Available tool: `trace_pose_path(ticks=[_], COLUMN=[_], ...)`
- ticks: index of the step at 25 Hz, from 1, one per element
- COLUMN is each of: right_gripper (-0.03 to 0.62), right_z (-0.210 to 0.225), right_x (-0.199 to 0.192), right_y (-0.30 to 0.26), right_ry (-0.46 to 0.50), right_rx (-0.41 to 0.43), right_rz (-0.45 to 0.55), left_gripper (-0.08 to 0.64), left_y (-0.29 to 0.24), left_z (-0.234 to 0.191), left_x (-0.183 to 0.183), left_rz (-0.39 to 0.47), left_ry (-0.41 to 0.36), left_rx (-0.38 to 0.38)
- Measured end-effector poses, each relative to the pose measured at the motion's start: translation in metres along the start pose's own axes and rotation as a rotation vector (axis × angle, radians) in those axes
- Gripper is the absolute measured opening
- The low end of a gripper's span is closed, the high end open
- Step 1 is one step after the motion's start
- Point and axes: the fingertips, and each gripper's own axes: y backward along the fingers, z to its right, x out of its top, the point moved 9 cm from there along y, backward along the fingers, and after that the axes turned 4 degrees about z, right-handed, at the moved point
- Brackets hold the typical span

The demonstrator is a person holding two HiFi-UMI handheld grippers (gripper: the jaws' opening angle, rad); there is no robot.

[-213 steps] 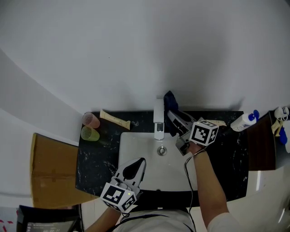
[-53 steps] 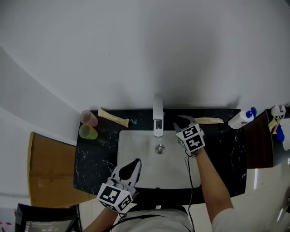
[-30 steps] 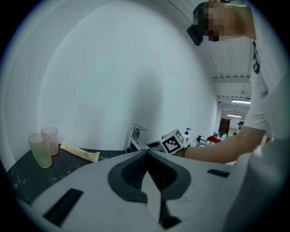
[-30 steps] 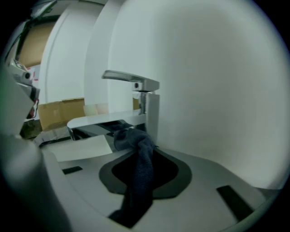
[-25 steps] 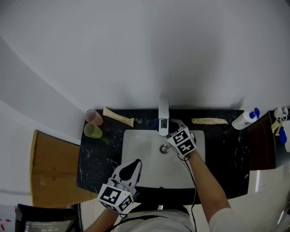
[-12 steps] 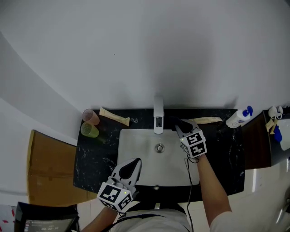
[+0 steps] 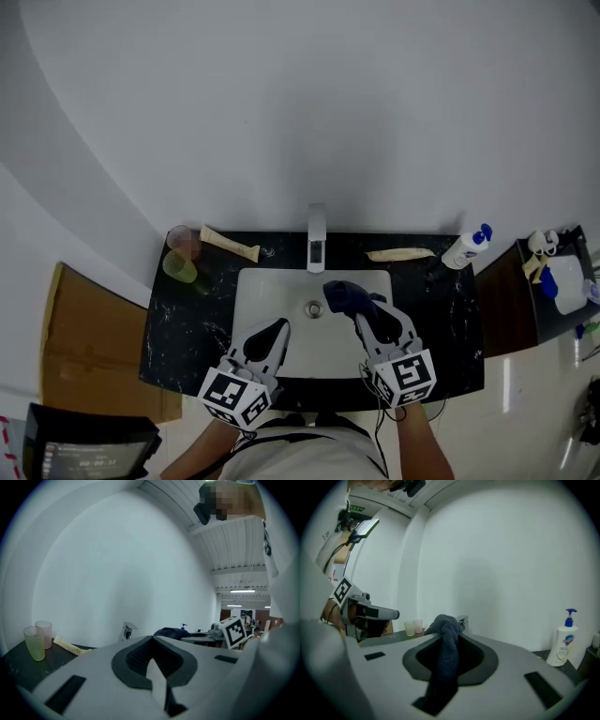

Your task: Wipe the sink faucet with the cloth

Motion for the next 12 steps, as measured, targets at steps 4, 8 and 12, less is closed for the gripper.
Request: trace_pose_path(ticks=[4, 8, 12], right_gripper=[0.077, 0.077, 0.077], right_z=[-0.023, -0.036, -0.046], right_x=[0.007, 0.011, 0.016], right_y=[0.046, 0.076, 0.079], right_ry=[-0.001, 0.012, 0.05], right_rx=[-0.057, -0.103, -0.101], right_rz=[0.022, 0.043, 0.045], left_gripper=[0.0, 0.0, 0.0], left_y=[0.01, 0.027, 0.037], left_z=[0.004, 0.002, -0.002], left_x=[0.004, 0.012, 0.013], left_rz=[0.035, 0.063, 0.08], left_ry=[-0.008, -0.022, -0.03], left_rx=[-0.007, 0.037, 0.053])
